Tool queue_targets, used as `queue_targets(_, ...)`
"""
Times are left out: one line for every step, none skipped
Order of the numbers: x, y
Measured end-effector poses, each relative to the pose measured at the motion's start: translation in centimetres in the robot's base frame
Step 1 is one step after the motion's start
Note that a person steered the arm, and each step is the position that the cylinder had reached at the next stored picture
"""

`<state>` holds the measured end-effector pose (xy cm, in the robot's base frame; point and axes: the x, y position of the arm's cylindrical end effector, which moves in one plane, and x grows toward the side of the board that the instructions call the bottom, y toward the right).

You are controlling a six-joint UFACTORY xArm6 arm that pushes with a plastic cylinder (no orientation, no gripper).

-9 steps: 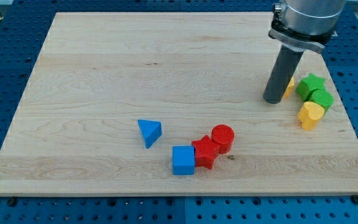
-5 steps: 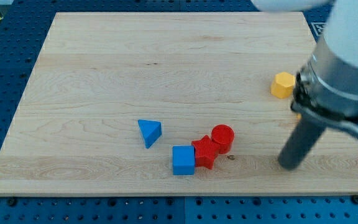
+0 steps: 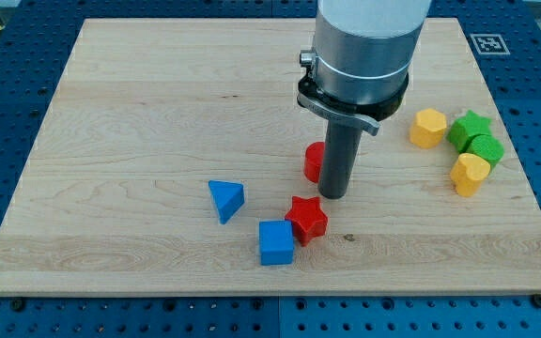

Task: Push red circle into green star

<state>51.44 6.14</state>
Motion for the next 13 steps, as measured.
queue_targets(-0.7, -3.7)
queue_targets(-3.2, -5.1)
queue_targets(-3.6, -2.9)
queue_targets(-3.5, 1.8)
queue_targets(-3.5, 5.9)
queue_targets(-2.4, 5.4)
queue_targets(0.3, 5.3)
queue_targets(-0.2, 7.9)
queue_targets(-1.8, 10.5)
queue_targets(-2.6, 12.1)
queue_targets(-2.2, 10.2)
queue_targets(-2.9, 6.1)
queue_targets(-5.2, 5.9)
